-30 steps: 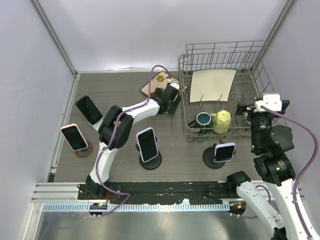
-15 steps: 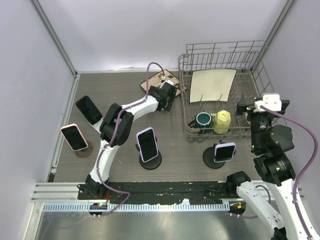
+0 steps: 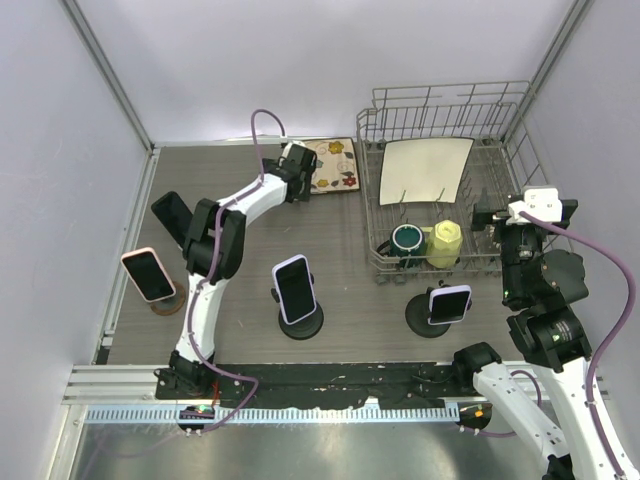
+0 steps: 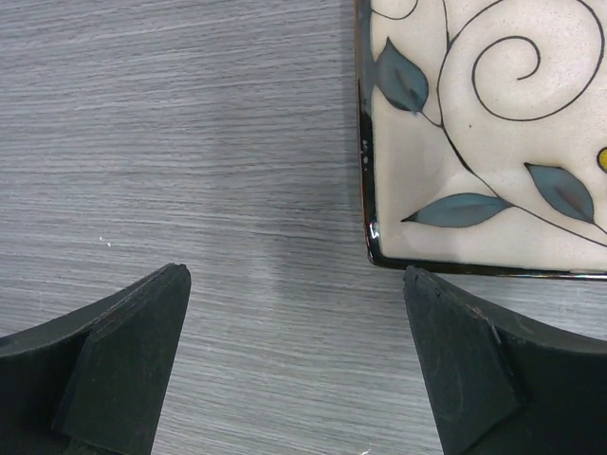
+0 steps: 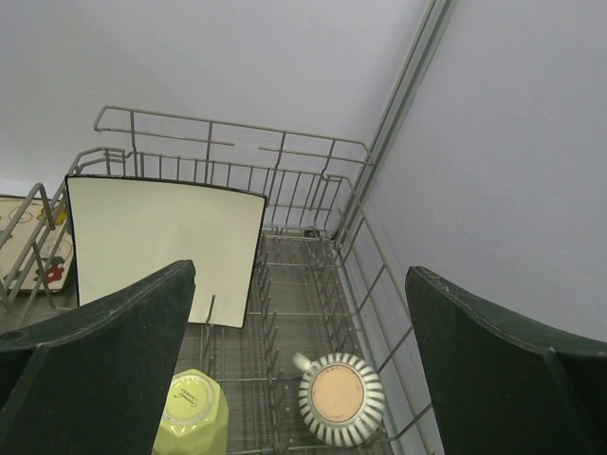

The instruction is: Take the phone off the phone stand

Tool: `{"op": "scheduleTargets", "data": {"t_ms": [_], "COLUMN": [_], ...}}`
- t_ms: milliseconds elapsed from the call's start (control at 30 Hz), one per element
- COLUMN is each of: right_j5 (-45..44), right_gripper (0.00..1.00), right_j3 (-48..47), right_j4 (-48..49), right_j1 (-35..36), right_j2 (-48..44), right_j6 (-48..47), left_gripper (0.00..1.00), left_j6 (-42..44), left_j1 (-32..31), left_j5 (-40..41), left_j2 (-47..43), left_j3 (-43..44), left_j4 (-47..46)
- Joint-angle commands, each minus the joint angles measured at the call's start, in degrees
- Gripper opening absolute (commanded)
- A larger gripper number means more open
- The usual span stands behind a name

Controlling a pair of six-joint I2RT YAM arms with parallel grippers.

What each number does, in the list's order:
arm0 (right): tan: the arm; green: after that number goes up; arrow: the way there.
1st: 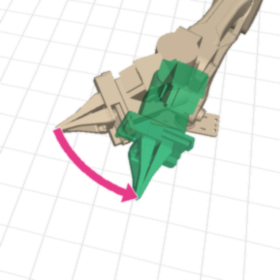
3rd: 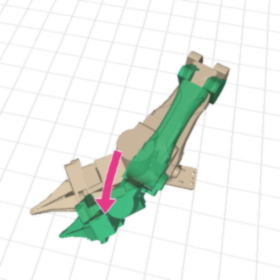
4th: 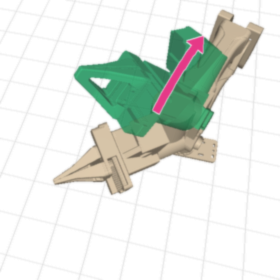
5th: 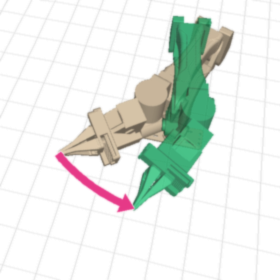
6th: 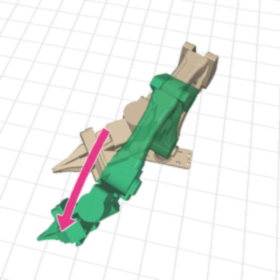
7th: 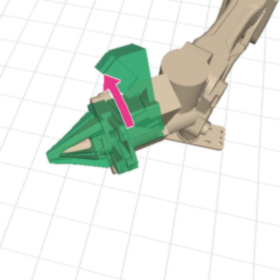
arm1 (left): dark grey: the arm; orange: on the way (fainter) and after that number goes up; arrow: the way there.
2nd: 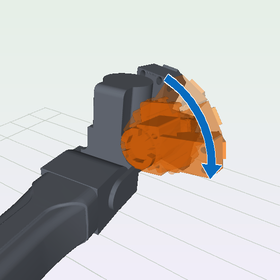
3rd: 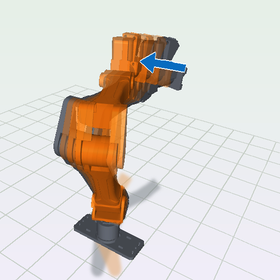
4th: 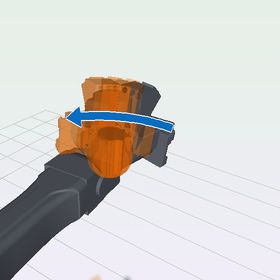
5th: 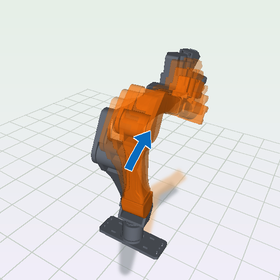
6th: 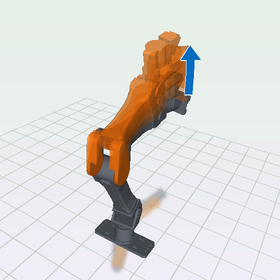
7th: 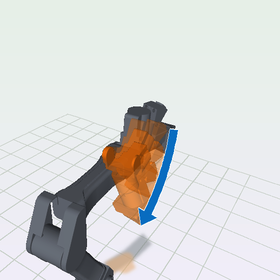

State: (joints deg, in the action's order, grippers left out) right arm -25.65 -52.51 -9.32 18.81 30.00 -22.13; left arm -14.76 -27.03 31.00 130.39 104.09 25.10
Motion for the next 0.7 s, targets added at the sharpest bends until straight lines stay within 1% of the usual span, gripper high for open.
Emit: {"op": "scheduleTargets", "data": {"t_ms": [0, 100, 200, 300, 400, 433, 467, 567, 600, 667], "right_j5": [1.7, 3.4, 6.1, 9.8, 15.8, 17.9, 23.6, 31.6, 32.6, 34.1], "right_gripper": [0.98, 0.98, 0.98, 0.98, 0.98, 0.98, 0.98, 0.98, 0.98, 0.98], "right_j3": [-2.9, -4.3, -5.7, -7.1, -9.7, -11.7, -13.0, -17.4, -18.1, -18.0], "right_j4": [-0.2, -1.8, -3.1, -3.9, -6.3, -8.5, -10.0, -15.1, -15.8, -16.3], "right_j1": [0.3, 0.3, 0.3, 0.3, 0.2, 0.2, 0.3, 0.3, 0.3, 0.4], "right_j2": [0.7, 1.7, 3.0, 4.9, 8.0, 9.0, 10.0, 14.5, 16.0, 16.6], "right_j6": [0.6, 1.8, 4.2, 6.1, 8.9, 9.8, 9.9, 11.8, 12.5, 14.4], "left_gripper": [1.00, 1.00, 1.00, 1.00, 1.00, 1.00, 1.00, 1.00, 1.00, 1.00], "left_j6": [-2.3, -4.5, -6.0, -7.1, -7.9, -8.1, -8.4, -9.4, -9.7, -9.8], "left_j1": [0.3, 1.6, 2.9, 3.5, 3.7, 3.7, 3.7, 3.8, 3.7, 3.8], "left_j5": [0.1, -2.2, -4.3, -6.6, -8.6, -9.5, -9.8, -12.0, -13.0, -16.2], "left_j2": [-2.3, -5.4, -10.4, -17.5, -25.5, -27.5, -32.0, -39.2, -44.2, -49.1], "left_j3": [-0.3, -2.5, -4.9, -7.4, -10.6, -11.6, -12.6, -17.7, -20.4, -23.1], "left_j4": [-0.6, -0.3, -0.3, -0.4, -0.1, 0.0, 0.4, 1.1, 1.4, 2.2]}}
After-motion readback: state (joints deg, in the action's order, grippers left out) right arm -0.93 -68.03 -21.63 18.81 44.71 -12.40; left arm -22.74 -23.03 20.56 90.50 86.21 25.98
